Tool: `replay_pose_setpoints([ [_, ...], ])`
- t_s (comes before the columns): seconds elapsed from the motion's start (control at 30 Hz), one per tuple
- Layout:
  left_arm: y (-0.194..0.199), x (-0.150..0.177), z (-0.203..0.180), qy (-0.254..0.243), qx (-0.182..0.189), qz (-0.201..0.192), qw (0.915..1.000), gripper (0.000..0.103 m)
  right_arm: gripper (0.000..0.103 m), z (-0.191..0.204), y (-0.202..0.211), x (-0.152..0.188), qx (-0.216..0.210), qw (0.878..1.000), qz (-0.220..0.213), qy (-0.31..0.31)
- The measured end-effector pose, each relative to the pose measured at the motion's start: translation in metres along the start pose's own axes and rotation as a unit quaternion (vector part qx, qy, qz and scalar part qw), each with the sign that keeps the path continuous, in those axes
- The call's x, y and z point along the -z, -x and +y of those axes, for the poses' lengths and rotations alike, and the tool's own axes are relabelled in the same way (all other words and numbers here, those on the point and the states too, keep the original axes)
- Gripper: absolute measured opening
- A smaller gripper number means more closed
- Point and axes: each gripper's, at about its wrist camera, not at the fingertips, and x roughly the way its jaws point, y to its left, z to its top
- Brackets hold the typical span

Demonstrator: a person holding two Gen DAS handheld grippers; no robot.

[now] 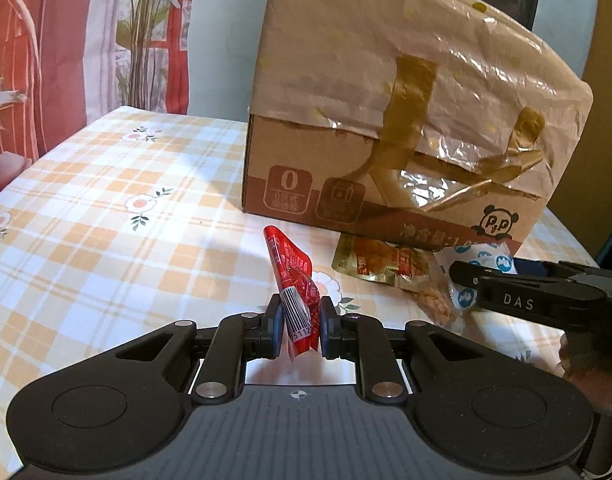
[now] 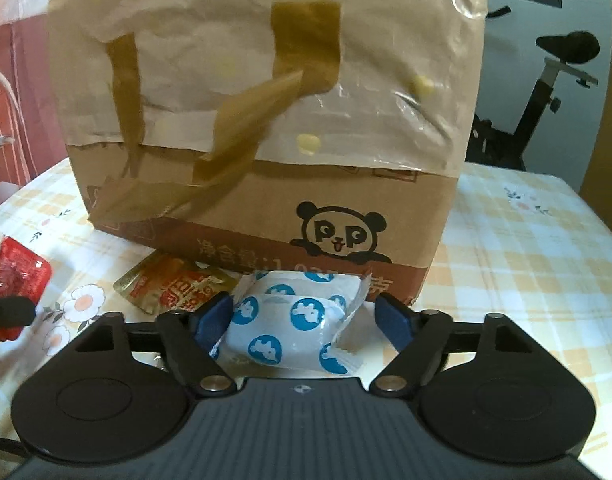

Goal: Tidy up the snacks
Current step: 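Grasp the white blue-dotted pouch with the right tool while the left tool holds the red stick, then carry the red stick and white pouch up over the box with both tools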

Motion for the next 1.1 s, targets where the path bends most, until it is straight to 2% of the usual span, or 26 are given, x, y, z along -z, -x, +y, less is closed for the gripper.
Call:
replay_pose_setpoints([
  [0.07, -0.001, 0.001, 0.000, 0.001, 0.000, 0.002, 1.0000, 0.019, 0.065, 0.005, 0.003, 0.002, -0.005, 1.000, -0.005, 0.012],
  [0.3, 0.000, 0.000, 0.001, 0.000, -0.002, 0.001, 1.0000, 0.019, 0.061, 0.009, 0.005, 0.003, -0.033, 0.999, -0.016, 0.031],
  [0.4, 0.005, -0.003, 0.000, -0.003, 0.002, -0.003, 1.0000, 0.019, 0.060, 0.005, 0.010, 0.003, -0.041, 0.998, -0.031, 0.021],
  [0.5, 0.015, -0.010, -0.003, -0.017, 0.007, -0.024, 0.9996, 0.019, 0.060, -0.002, 0.022, 0.004, -0.046, 0.998, -0.044, -0.003],
  [0.7, 0.038, -0.031, -0.010, -0.030, 0.041, -0.060, 0.9969, 0.019, 0.059, -0.021, 0.063, 0.007, -0.067, 0.995, -0.061, -0.042],
  [0.8, 0.055, -0.051, -0.017, -0.041, 0.063, -0.096, 0.9925, 0.019, 0.059, -0.025, 0.085, -0.004, -0.078, 0.992, -0.091, -0.043],
  [0.93, 0.080, -0.084, -0.030, -0.078, 0.081, -0.158, 0.9810, 0.019, 0.059, -0.023, 0.114, -0.031, -0.107, 0.983, -0.150, -0.020],
  [1.1, 0.089, -0.139, -0.047, -0.089, 0.106, -0.203, 0.9693, 0.019, 0.059, -0.016, 0.132, -0.076, -0.127, 0.968, -0.218, -0.001],
])
